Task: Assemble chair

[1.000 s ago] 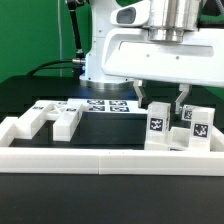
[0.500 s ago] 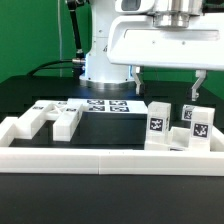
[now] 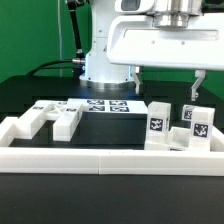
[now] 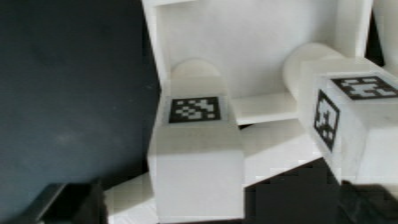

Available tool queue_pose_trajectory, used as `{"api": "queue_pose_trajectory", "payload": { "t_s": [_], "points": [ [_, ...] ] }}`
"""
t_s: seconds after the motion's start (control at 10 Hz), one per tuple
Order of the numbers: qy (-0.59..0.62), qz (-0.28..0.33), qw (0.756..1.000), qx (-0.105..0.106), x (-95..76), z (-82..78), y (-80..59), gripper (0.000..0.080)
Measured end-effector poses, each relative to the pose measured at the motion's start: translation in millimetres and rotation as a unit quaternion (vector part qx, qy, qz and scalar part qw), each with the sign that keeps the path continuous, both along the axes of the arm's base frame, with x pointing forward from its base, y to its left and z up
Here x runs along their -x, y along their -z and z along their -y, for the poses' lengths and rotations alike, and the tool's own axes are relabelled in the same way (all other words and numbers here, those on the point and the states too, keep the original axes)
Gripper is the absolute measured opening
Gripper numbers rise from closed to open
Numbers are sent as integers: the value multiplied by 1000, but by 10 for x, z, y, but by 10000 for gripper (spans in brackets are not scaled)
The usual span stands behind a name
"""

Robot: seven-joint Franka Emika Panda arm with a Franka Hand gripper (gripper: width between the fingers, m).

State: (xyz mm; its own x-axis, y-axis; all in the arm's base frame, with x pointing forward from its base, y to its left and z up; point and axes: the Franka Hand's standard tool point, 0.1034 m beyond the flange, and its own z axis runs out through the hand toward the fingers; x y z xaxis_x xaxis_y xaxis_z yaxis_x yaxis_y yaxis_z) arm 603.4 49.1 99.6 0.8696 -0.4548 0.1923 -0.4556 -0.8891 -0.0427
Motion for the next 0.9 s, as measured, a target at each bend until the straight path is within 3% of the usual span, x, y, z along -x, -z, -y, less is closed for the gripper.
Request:
{"api": "queue_pose_trajectory", "payload": {
  "t_s": [0.3, 0.9],
  "points": [
    [-10, 15, 1000, 2, 57, -99, 22, 649],
    [-15, 20, 1000, 18, 265, -47, 350, 649]
  ]
}}
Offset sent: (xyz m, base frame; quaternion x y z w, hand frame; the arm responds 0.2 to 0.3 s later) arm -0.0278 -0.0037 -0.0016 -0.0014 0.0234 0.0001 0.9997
